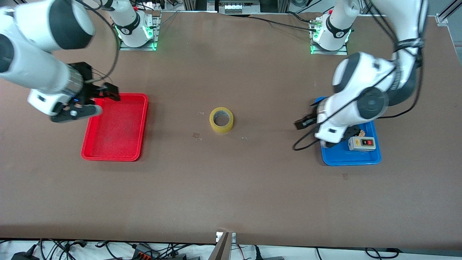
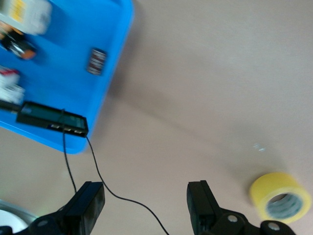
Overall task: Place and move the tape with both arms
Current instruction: 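Withdraw the left gripper while the right gripper reaches toward the tape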
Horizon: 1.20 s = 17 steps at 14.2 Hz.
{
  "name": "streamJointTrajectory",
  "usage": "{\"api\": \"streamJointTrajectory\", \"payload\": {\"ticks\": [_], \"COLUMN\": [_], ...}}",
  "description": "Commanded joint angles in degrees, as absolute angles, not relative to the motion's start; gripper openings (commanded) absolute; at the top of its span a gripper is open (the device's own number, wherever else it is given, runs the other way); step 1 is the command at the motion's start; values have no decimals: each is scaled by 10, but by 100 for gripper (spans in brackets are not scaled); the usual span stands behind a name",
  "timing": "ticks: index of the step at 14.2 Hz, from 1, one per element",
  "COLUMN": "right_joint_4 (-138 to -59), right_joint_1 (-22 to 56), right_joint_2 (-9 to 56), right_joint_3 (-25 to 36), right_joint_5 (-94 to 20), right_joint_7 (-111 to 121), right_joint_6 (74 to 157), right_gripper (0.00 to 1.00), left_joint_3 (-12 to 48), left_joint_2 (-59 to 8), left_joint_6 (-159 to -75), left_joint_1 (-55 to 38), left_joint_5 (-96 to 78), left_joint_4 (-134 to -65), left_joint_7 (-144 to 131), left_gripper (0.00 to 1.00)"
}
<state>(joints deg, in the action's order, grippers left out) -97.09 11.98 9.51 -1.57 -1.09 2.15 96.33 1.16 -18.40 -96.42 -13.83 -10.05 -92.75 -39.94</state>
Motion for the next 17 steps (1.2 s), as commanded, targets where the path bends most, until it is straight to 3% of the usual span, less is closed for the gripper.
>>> {"api": "streamJointTrajectory", "payload": {"ticks": [1,6,9,12,17], "right_joint_4": [-965,-964,-964,-964,-962], "right_joint_1": [169,243,292,341,368], "right_joint_2": [139,222,264,289,343], "right_joint_3": [-14,-13,-13,-13,-13], "right_joint_5": [-15,-46,-44,-46,-51], "right_joint_7": [13,-111,-215,-310,-384], "right_joint_6": [1004,1082,1128,1183,1287], "right_gripper": [100,100,100,100,100], "left_joint_3": [18,26,30,33,8], "left_joint_2": [-92,-29,-18,-17,-9], "left_joint_6": [-924,-864,-843,-847,-888], "left_joint_1": [-74,35,68,74,28], "left_joint_5": [-75,-39,-17,9,8], "left_joint_4": [-991,-986,-946,-910,-907], "left_joint_7": [-289,-115,-30,107,142], "left_gripper": [100,100,100,100,100]}}
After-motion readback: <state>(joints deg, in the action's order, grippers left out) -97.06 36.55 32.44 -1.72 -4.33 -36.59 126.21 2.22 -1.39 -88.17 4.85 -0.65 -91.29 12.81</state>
